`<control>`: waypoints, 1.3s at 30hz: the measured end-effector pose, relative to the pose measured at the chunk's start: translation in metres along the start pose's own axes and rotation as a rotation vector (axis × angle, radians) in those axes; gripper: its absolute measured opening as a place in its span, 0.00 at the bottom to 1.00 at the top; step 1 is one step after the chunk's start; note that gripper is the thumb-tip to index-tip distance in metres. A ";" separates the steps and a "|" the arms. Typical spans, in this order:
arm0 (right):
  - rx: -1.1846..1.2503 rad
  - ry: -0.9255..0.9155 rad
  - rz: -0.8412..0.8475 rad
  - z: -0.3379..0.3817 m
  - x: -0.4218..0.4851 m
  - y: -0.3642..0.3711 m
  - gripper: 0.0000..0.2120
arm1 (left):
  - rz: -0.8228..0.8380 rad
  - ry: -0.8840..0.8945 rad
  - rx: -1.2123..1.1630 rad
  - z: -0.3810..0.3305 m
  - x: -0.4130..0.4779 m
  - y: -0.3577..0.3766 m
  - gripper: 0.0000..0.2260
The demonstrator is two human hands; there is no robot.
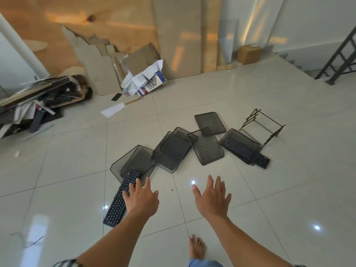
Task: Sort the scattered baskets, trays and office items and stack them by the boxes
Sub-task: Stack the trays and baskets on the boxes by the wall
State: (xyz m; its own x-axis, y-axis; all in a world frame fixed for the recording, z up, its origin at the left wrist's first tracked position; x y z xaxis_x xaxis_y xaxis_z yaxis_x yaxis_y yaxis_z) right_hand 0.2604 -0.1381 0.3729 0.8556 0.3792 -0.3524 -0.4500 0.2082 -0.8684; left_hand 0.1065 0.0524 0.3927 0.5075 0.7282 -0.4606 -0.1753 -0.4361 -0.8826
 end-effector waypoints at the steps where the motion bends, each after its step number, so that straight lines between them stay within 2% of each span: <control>1: -0.004 -0.002 0.004 0.005 0.015 -0.002 0.39 | 0.005 -0.009 0.003 -0.004 0.012 -0.004 0.30; 11: -0.031 -0.037 0.014 0.050 0.152 -0.027 0.39 | 0.017 -0.021 -0.050 -0.064 0.119 -0.047 0.30; 22: -0.026 0.036 0.017 0.128 0.271 -0.004 0.39 | 0.056 0.047 -0.008 -0.060 0.284 -0.086 0.31; 31: 0.028 0.202 0.088 0.184 0.367 0.061 0.38 | 0.192 0.132 0.111 -0.034 0.433 -0.084 0.30; 39: 0.068 0.215 0.147 0.169 0.474 0.173 0.39 | 0.223 0.148 0.134 -0.045 0.572 0.000 0.30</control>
State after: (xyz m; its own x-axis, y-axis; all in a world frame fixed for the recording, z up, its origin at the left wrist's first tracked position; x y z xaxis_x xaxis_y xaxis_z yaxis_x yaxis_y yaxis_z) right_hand 0.5443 0.2302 0.1147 0.8110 0.2108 -0.5458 -0.5837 0.2278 -0.7794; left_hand 0.4349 0.4451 0.1338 0.5594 0.5335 -0.6343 -0.4010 -0.4956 -0.7705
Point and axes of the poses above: each hand's wrist, its own x-axis towards the middle knuckle, its own y-axis out of the palm, z = x × y, the point moved 6 cm from there along x, towards the middle knuckle
